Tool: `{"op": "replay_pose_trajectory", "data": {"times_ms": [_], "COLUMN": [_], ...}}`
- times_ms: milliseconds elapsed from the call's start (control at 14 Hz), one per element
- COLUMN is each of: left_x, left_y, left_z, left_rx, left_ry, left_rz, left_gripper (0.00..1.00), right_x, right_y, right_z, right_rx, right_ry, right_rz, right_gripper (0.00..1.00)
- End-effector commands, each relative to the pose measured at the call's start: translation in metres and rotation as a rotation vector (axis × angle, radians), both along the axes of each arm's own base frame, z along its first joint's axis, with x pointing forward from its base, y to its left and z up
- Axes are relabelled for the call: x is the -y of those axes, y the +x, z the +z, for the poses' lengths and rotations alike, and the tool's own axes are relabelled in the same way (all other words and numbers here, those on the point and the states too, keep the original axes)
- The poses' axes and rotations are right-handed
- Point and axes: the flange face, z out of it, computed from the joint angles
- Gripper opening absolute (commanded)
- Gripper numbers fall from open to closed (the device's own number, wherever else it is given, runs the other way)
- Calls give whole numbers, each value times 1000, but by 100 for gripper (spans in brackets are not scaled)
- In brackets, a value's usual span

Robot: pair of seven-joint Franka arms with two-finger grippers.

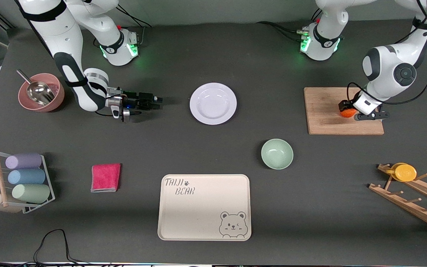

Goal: Place orange and plate with both arms
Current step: 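Close the left gripper on the orange while the right gripper grips the plate rim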

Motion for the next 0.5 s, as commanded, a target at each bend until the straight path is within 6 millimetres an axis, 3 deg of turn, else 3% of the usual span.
{"op": "replay_pose_trajectory", "data": {"times_ms": [0, 143, 286, 429], "left_x": [3, 0, -5, -2], "left_y": [15, 33, 59, 82], "left_z": [37, 71, 119, 165], "left_rx": [66, 39, 10, -3], "left_ry": [4, 2, 2, 4], "left_rz": [-13, -12, -10, -21], "left_gripper": [0, 0, 0, 0], "right_x": [-3, -2, -3, -2], "right_y": [2, 3, 4, 5], "right_z": [-6, -7, -7, -8], "right_rx": [12, 16, 18, 21], "right_ry": [5, 3, 3, 0], "right_rz": [-11, -9, -9, -9], "right_gripper": [86, 70, 55, 45]}}
